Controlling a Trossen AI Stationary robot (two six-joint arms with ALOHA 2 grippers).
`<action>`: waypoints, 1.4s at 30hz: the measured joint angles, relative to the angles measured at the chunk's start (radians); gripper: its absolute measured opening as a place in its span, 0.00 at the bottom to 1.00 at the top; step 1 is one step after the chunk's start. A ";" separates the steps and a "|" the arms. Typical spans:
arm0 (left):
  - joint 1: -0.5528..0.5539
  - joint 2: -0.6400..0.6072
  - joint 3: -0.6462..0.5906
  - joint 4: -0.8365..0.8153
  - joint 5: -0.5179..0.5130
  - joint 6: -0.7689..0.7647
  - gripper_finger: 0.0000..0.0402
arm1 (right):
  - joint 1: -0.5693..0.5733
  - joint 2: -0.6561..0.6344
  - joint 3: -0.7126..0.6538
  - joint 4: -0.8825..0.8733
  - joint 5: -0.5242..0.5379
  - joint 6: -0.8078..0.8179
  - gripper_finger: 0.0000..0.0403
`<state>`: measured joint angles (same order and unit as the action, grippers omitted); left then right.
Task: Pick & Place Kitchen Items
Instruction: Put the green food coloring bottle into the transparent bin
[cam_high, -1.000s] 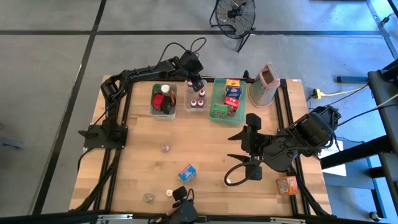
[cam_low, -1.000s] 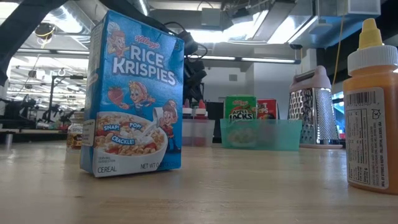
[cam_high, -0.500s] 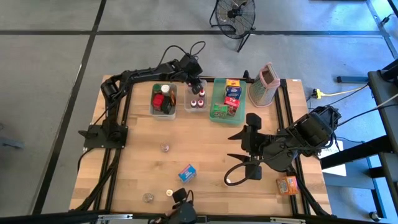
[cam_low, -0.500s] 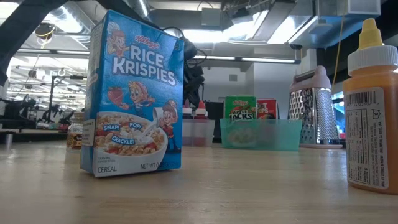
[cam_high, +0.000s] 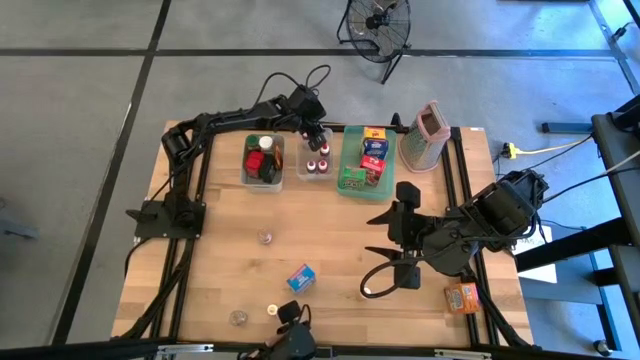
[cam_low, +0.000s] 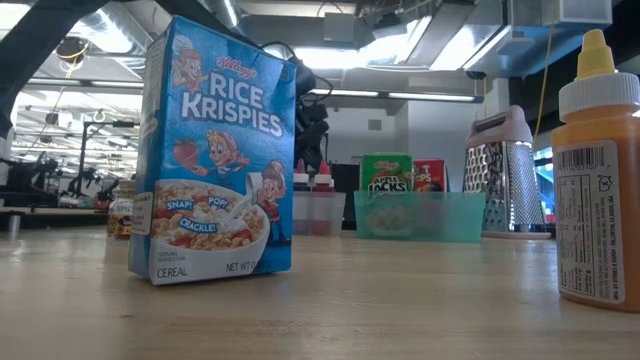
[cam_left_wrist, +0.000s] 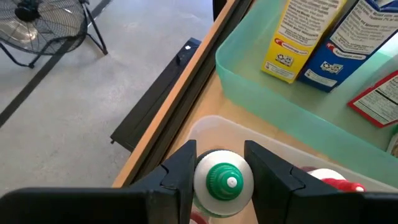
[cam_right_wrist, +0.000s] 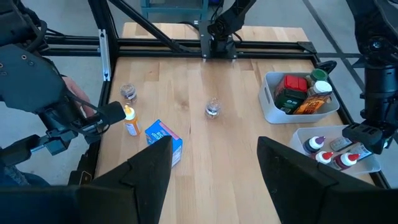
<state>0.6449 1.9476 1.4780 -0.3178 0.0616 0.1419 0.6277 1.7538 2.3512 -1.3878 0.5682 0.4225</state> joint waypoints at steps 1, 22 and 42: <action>0.000 0.000 0.000 0.001 0.000 0.001 0.28 | 0.000 0.000 0.000 0.000 0.000 0.001 0.59; 0.000 0.015 0.000 -0.011 0.009 0.024 0.28 | 0.000 0.000 0.000 0.018 -0.001 0.022 0.59; -0.001 0.031 -0.002 0.007 0.009 0.028 0.35 | 0.000 0.000 0.000 0.036 0.000 0.021 0.59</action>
<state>0.6441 1.9785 1.4765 -0.3103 0.0708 0.1703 0.6277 1.7538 2.3512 -1.3515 0.5681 0.4439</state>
